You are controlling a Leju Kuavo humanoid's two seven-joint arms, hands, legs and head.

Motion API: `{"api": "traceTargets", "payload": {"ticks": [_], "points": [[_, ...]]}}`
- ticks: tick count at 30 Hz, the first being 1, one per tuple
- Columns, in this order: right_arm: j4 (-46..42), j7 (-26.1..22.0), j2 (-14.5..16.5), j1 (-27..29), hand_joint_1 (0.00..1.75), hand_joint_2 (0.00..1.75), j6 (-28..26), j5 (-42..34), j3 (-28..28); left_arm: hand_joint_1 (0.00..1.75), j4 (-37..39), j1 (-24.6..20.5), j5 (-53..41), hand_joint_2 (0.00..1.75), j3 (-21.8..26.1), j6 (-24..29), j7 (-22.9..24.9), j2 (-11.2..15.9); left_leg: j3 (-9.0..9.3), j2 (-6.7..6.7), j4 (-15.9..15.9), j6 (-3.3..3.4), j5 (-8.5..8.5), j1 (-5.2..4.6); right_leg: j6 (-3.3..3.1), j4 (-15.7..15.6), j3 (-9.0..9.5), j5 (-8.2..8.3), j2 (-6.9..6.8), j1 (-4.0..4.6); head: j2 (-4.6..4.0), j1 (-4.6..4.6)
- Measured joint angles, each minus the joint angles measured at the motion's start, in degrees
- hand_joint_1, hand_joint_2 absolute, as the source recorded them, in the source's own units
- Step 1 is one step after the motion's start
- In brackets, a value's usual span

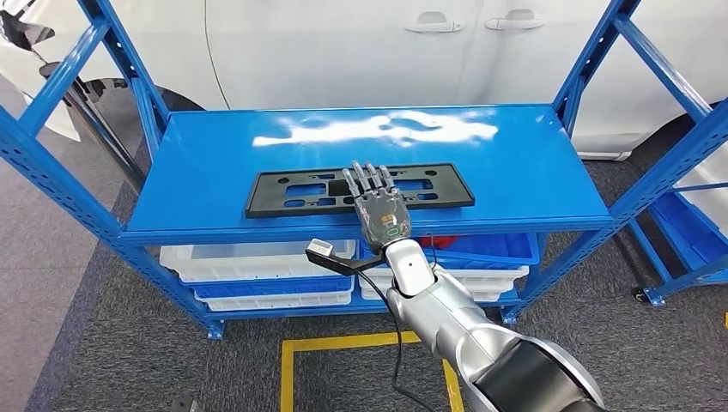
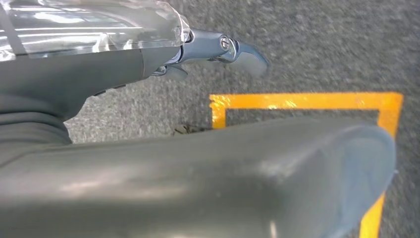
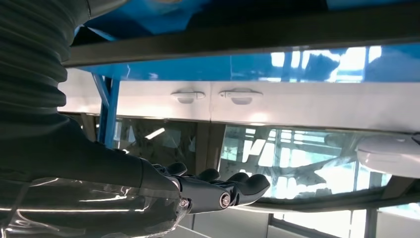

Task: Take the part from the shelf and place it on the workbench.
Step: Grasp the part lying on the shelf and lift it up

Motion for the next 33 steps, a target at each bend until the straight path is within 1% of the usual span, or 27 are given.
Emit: {"api": "traceTargets", "payload": {"ticks": [1,2,4,6,7,8,10,11,12,13,15,16,17,19,20,22,23,24,25,26,27,28,29,30,31,32,33], "points": [[0.0,0.0,0.0,-0.1,0.00,1.75,0.0,0.0,0.0,0.00,0.0,0.0,0.0,0.00,0.0,0.0,0.0,-0.1,0.29,-0.03,0.0,-0.21,-0.32,0.01,-0.38,-3.4,1.17,1.18,0.00,0.24,0.00,0.01],[0.1,0.0,0.0,-0.2,0.00,1.75,0.0,0.0,0.0,0.00,0.1,-0.1,0.0,0.00,0.0,0.0,0.0,-0.1,0.42,-0.03,0.0,-0.50,-0.60,0.02,-0.74,-5.4,1.84,1.81,0.00,0.50,0.00,0.01],[0.1,0.0,0.0,-0.2,0.00,1.75,0.0,0.0,0.0,0.00,0.1,-0.1,0.0,0.00,0.0,0.0,0.0,-0.2,0.61,-0.01,0.3,-1.20,-0.82,0.01,-1.32,-6.6,2.35,1.22,0.05,0.74,0.00,0.00],[0.1,0.0,0.0,-0.2,0.00,1.75,-0.1,0.0,0.0,0.00,0.1,-0.1,0.0,0.00,0.0,0.0,0.0,-0.1,0.80,0.08,1.4,-1.80,-1.40,0.05,-1.79,-6.9,3.43,1.22,0.08,0.44,0.00,-0.01],[0.0,0.0,0.1,-0.3,0.00,1.75,-0.1,0.0,0.0,0.00,0.1,-0.2,0.0,0.00,0.0,0.0,0.0,-0.1,0.19,0.12,3.0,-2.07,-2.13,0.11,-2.03,-7.1,4.05,1.02,0.07,0.29,0.00,-0.01],[0.0,0.0,0.1,-0.3,0.00,1.75,-0.1,0.0,0.0,0.00,0.1,-0.3,0.0,0.00,0.0,0.0,0.0,-0.1,-1.26,0.16,5.8,-2.27,-3.26,0.21,-2.21,-7.3,4.57,0.79,0.04,0.22,0.00,-0.01],[0.0,-0.1,0.2,-0.2,0.00,1.75,-0.1,0.1,0.1,0.00,0.1,-0.3,0.0,0.00,0.0,0.1,0.0,-0.1,-5.75,0.20,12.9,-2.69,-5.82,0.32,-2.49,-7.3,5.24,0.14,0.02,0.26,0.00,-0.01],[0.0,-0.2,0.2,0.0,0.00,1.75,-0.1,0.1,0.1,0.00,0.1,-0.2,0.0,0.00,0.0,0.1,0.0,-0.1,-7.77,0.20,15.4,-2.83,-6.43,0.36,-2.50,-7.2,5.59,-0.22,0.05,0.28,0.00,-0.01],[0.0,-0.2,0.2,0.2,0.00,1.75,-0.1,0.1,0.1,0.00,0.1,-0.1,0.0,0.00,0.0,0.2,0.0,-0.1,-8.93,0.21,16.0,-2.95,-5.87,0.37,-2.45,-7.2,6.06,-0.62,0.08,0.27,0.00,-0.01],[0.0,-0.3,0.2,0.3,0.00,1.75,-0.1,0.1,0.2,0.00,0.1,-0.1,0.0,0.00,0.0,0.3,0.0,-0.1,-9.06,0.22,14.6,-3.00,-4.09,0.38,-2.35,-7.2,6.63,-1.08,0.11,0.23,0.00,-0.01],[0.0,-0.6,0.2,0.4,0.00,1.75,-0.1,0.1,0.3,0.00,0.1,0.0,0.0,0.00,0.0,0.4,0.0,0.0,-6.99,0.29,7.4,-2.86,1.48,0.37,-1.99,-7.1,7.94,-2.11,0.12,0.16,0.00,0.00],[-0.1,-0.7,0.2,0.4,0.00,1.75,-0.1,0.1,0.4,0.00,0.1,-0.1,0.0,0.00,0.0,0.4,0.0,0.0,-5.94,0.35,3.8,-2.68,2.97,0.23,-1.74,-7.0,8.37,-2.54,0.13,0.18,0.00,0.00],[-0.1,-0.7,0.2,0.3,0.00,1.75,-0.1,0.1,0.6,0.00,0.1,-0.1,0.0,0.00,0.0,0.5,0.0,0.0,-5.20,0.42,1.6,-2.28,3.93,0.11,-1.46,-7.0,8.56,-2.86,0.15,0.25,0.00,0.00],[-0.2,-0.9,0.2,0.3,0.00,1.75,-0.1,0.2,0.9,0.00,0.1,-0.2,0.0,0.00,0.0,0.5,0.0,0.0,-4.91,0.46,0.4,-1.42,3.60,-0.12,-0.86,-7.0,8.52,-3.29,0.18,0.38,0.00,0.00],[-0.3,-1.1,0.2,0.2,0.00,1.75,-0.1,0.2,1.2,0.00,0.1,-0.2,0.0,0.00,0.0,0.5,0.0,0.0,-4.74,0.43,0.4,-1.00,3.86,-0.03,-0.52,-7.0,8.52,-3.60,0.18,0.41,0.00,0.00],[-0.3,-1.6,0.2,0.0,0.00,1.75,0.3,0.2,2.1,0.00,0.1,-0.2,0.0,0.00,0.0,0.4,-0.1,0.0,-4.30,0.39,0.1,-0.54,3.69,0.14,0.14,-5.4,7.98,-4.84,0.15,0.31,0.00,0.00],[-0.3,-2.0,0.2,-0.2,0.00,1.75,0.9,0.2,2.7,0.00,0.1,-0.3,0.0,0.00,0.0,0.4,-0.1,-0.1,-4.02,0.40,0.0,-0.29,3.58,0.22,0.43,-2.9,6.70,-6.05,0.15,0.23,0.00,0.00],[-0.2,-2.5,0.2,-0.4,0.00,1.75,1.8,0.2,3.5,0.00,0.1,-0.4,0.0,0.00,0.0,0.3,-0.1,0.0,-3.84,0.40,-0.1,-0.09,3.41,0.21,0.65,0.7,4.67,-7.41,0.13,0.11,0.00,0.00],[0.0,-3.0,0.3,-0.5,0.00,1.75,3.1,0.2,4.5,0.00,0.1,-0.5,0.0,0.00,0.0,0.2,-0.1,0.0,-3.70,0.39,0.0,0.08,3.20,0.19,0.81,4.8,2.16,-8.63,0.13,0.00,0.00,0.00],[0.2,-3.4,0.3,-0.6,0.00,1.75,4.5,0.2,5.7,0.00,0.1,-0.6,0.0,0.00,0.0,0.1,-0.2,0.0,-3.52,0.36,0.0,0.17,2.97,0.18,0.92,8.1,-0.18,-9.19,0.13,-0.11,0.00,0.00],[0.4,-3.9,0.3,-0.6,0.00,1.75,6.0,0.2,6.8,0.00,0.1,-0.6,0.1,0.00,0.0,0.0,-0.2,0.0,-3.30,0.30,0.0,0.18,2.71,0.17,0.97,9.7,-1.70,-8.71,0.13,-0.21,0.00,0.00],[0.6,-4.3,0.3,-0.6,0.00,1.75,7.7,0.2,8.0,0.00,0.1,-0.6,0.2,0.00,0.0,-0.1,-0.3,0.0,-3.02,0.23,0.1,0.15,2.44,0.17,0.96,9.2,-2.18,-7.15,0.13,-0.30,0.00,0.00],[0.8,-4.7,0.3,-0.8,0.00,1.75,9.4,0.2,9.1,0.00,0.1,-0.6,0.3,0.00,0.0,-0.2,-0.3,0.0,-2.70,0.16,0.1,0.09,2.17,0.17,0.88,6.9,-1.76,-4.97,0.12,-0.36,0.00,0.00],[0.9,-5.1,0.4,-1.3,0.00,1.75,11.4,0.2,10.3,0.00,0.1,-0.6,0.5,0.00,0.0,-0.3,-0.3,0.0,-2.32,0.11,0.2,-0.04,1.85,0.17,0.65,2.9,-0.42,-2.26,0.12,-0.36,0.00,0.00],[0.9,-5.6,0.6,-1.8,0.00,1.75,13.7,0.2,11.5,0.00,0.1,-0.7,0.6,0.00,0.1,-0.3,-0.4,0.0,-2.02,0.09,0.3,-0.26,1.52,0.06,0.36,-0.8,1.03,-0.33,0.13,-0.23,0.00,0.00],[1.0,-6.0,0.8,-2.4,0.00,1.75,15.8,0.2,12.7,0.00,0.1,-0.7,0.8,0.00,0.1,-0.3,-0.5,0.0,-1.83,0.08,0.3,-0.50,1.25,0.00,0.07,-3.7,2.17,0.80,0.14,-0.08,0.00,0.00],[1.1,-6.3,1.0,-2.9,0.12,1.75,17.7,0.2,13.7,0.00,0.2,-0.8,0.9,0.00,0.2,-0.3,-0.6,0.0,-1.66,0.09,0.3,-0.80,1.03,-0.03,-0.23,-5.6,3.00,1.31,0.18,0.11,0.00,0.00]]}}
